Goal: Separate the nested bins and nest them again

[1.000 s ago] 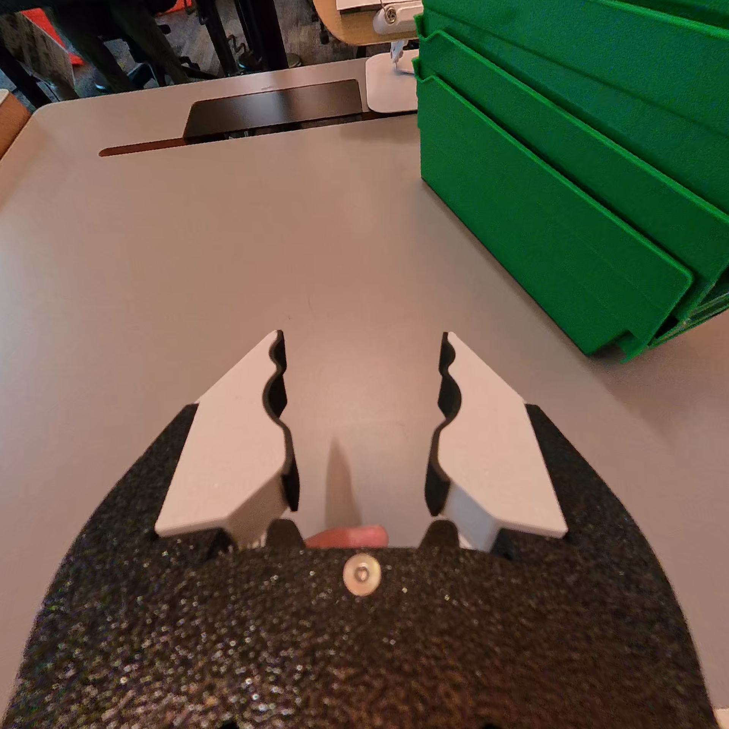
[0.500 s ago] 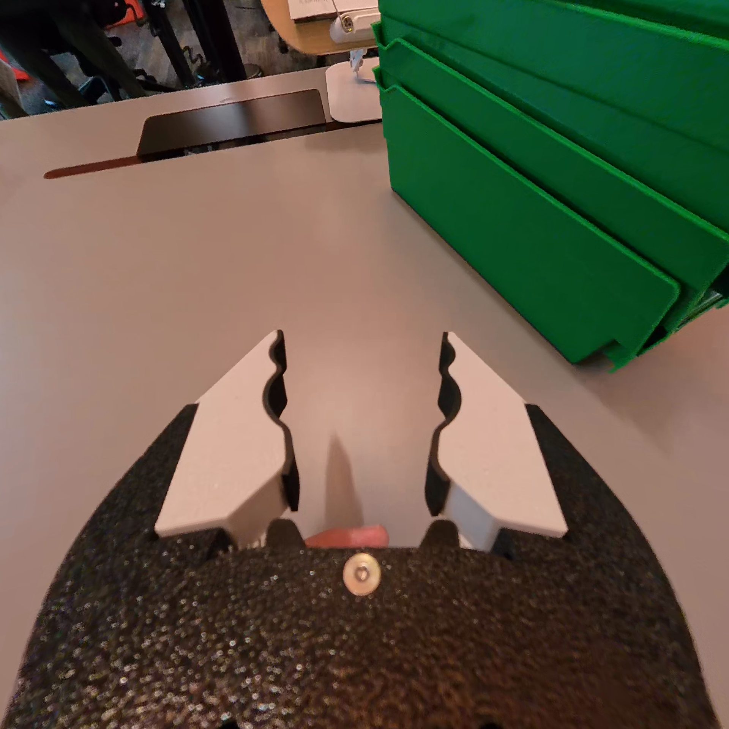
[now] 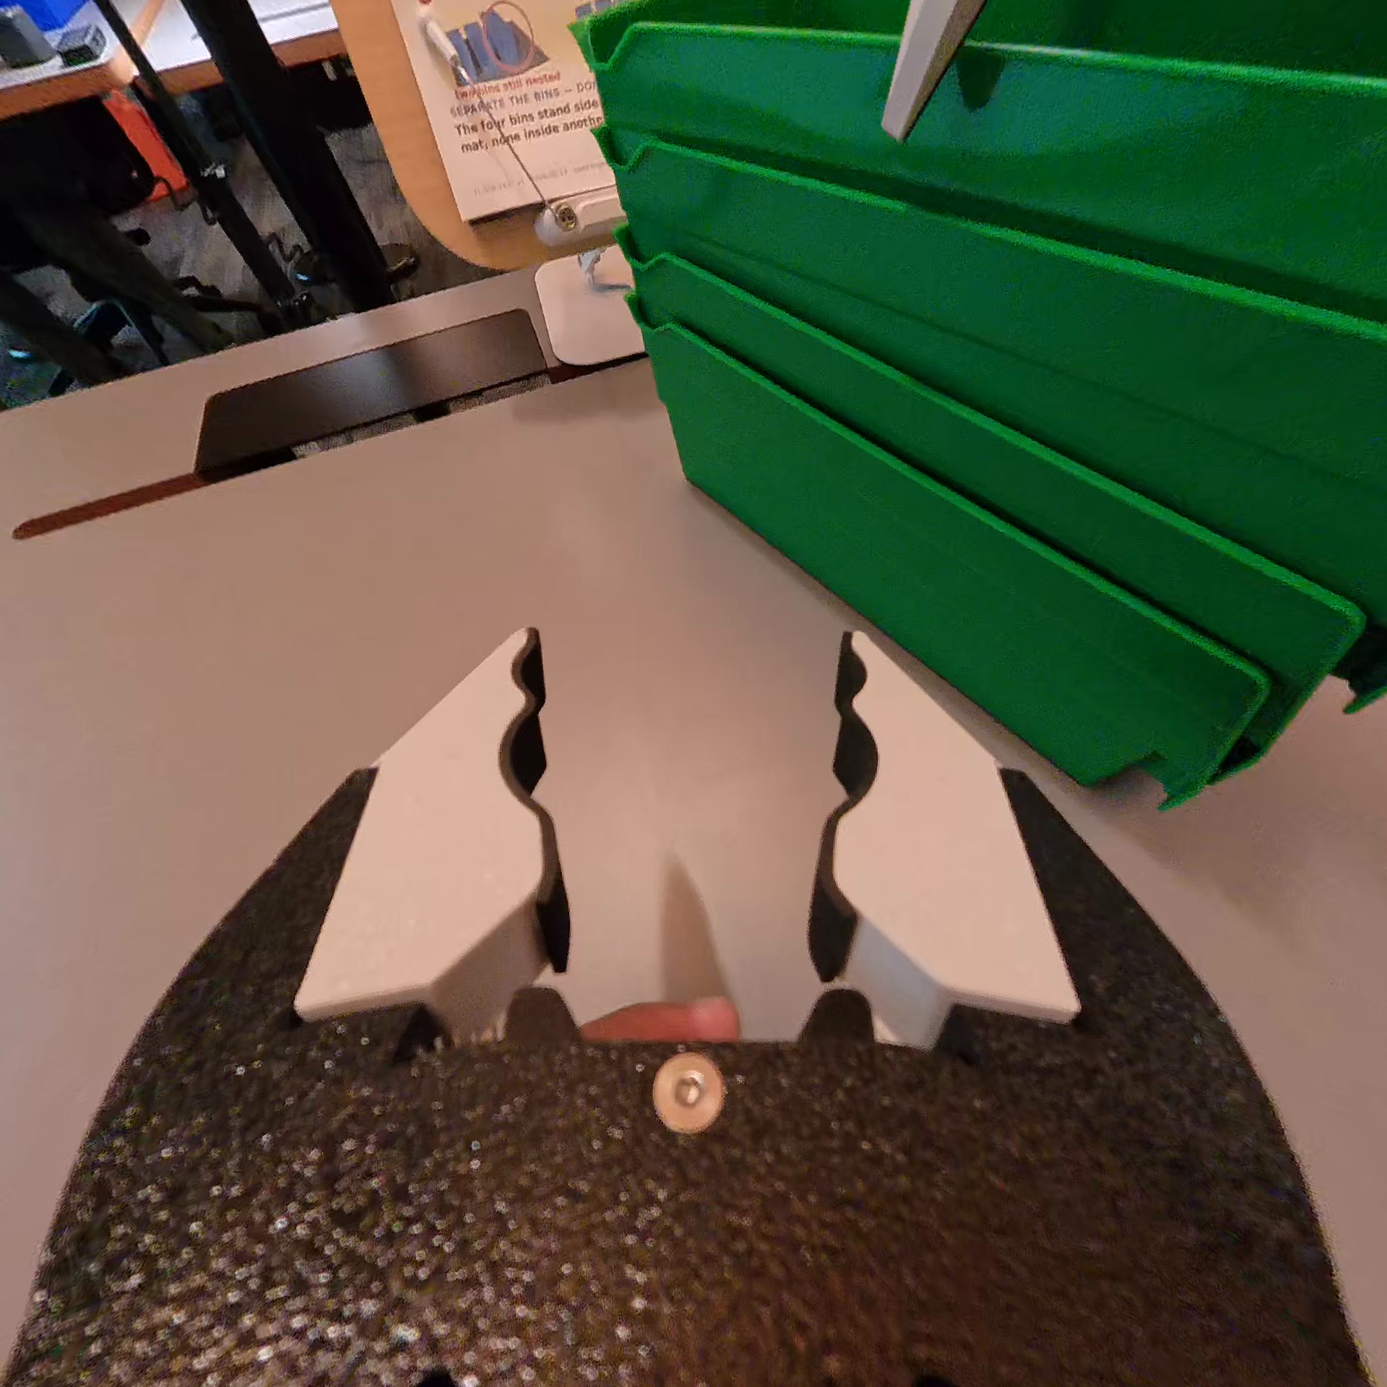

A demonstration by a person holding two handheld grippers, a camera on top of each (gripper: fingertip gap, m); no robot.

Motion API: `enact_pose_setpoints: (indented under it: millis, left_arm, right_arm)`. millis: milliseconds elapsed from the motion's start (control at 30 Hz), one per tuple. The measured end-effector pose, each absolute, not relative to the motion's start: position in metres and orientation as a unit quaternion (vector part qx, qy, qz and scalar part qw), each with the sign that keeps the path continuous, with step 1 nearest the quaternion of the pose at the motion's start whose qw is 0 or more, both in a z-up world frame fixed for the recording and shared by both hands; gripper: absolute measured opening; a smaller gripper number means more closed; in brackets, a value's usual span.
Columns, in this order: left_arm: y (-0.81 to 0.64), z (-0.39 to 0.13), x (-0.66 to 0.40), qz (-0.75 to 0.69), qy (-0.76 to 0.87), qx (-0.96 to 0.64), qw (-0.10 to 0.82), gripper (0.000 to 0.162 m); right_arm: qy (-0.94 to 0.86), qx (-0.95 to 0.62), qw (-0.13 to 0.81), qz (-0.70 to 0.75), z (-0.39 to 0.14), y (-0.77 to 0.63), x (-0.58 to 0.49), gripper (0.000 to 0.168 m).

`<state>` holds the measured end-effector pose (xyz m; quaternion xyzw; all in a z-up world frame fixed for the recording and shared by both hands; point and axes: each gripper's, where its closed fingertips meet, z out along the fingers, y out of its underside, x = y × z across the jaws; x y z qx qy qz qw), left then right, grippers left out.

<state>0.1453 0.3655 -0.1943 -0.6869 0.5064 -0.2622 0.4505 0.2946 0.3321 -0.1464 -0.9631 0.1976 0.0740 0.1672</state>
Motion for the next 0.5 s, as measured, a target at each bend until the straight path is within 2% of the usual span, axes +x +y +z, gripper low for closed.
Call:
enact_pose_setpoints:
  millis: [33, 500]
  left_arm:
    - [0.367, -0.193, 0.148, -0.265, 0.508, -0.684, 0.452, 0.077]
    - [0.378, -0.181, 0.181, -0.307, 0.52, -0.655, 0.454, 0.077]
  right_arm:
    - [0.198, -0.963, 0.168, 0.074, -0.146, 0.332, 0.295, 0.109]
    - [0.197, -0.965, 0.152, 0.078, -0.147, 0.332, 0.295, 0.11]
